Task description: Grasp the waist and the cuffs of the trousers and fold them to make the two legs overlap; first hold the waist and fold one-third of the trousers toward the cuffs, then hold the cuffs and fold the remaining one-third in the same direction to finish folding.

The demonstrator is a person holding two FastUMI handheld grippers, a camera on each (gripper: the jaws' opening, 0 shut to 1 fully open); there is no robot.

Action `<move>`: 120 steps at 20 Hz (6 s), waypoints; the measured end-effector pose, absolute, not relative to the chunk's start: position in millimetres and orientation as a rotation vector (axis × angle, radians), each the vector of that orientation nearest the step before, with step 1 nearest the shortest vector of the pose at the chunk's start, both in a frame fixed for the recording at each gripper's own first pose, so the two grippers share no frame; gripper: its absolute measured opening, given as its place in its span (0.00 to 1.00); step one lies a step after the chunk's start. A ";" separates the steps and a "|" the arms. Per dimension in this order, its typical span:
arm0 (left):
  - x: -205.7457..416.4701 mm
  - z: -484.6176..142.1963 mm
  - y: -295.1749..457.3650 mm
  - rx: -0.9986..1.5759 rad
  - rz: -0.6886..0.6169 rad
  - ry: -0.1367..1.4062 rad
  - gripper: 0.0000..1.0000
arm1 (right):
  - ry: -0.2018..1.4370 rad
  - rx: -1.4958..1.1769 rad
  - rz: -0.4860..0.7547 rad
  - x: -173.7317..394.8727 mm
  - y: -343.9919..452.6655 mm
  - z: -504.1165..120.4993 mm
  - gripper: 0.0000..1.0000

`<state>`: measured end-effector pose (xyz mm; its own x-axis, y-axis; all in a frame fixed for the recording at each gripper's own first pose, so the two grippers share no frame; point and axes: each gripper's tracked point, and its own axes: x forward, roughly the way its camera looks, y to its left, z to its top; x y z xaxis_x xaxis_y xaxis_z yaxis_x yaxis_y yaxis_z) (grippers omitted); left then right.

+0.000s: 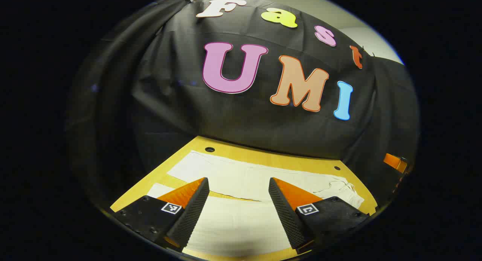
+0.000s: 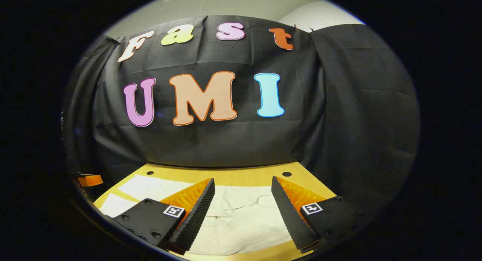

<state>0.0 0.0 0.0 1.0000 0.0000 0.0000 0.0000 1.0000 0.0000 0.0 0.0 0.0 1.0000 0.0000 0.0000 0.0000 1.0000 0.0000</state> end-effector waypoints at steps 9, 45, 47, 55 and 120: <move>-1.8 -9.2 -9.1 0.001 -0.018 0.023 0.95 | 0.016 0.006 -0.005 -4.5 -11.7 -5.6 0.97; -95.7 -207.0 105.0 0.928 -0.532 1.054 0.90 | 0.201 -0.070 -0.036 -21.6 -61.3 -77.4 0.97; -94.8 -209.3 115.6 0.936 -0.524 1.083 0.89 | 0.210 -0.079 -0.038 -20.3 -61.6 -78.2 0.97; -89.6 -215.4 119.4 0.934 -0.567 1.176 0.80 | 0.229 -0.075 -0.041 -14.6 -66.7 -82.2 0.93; 2.9 -166.4 141.3 0.738 -0.111 0.973 0.00 | 0.809 -0.597 0.346 33.5 -51.8 -249.0 0.04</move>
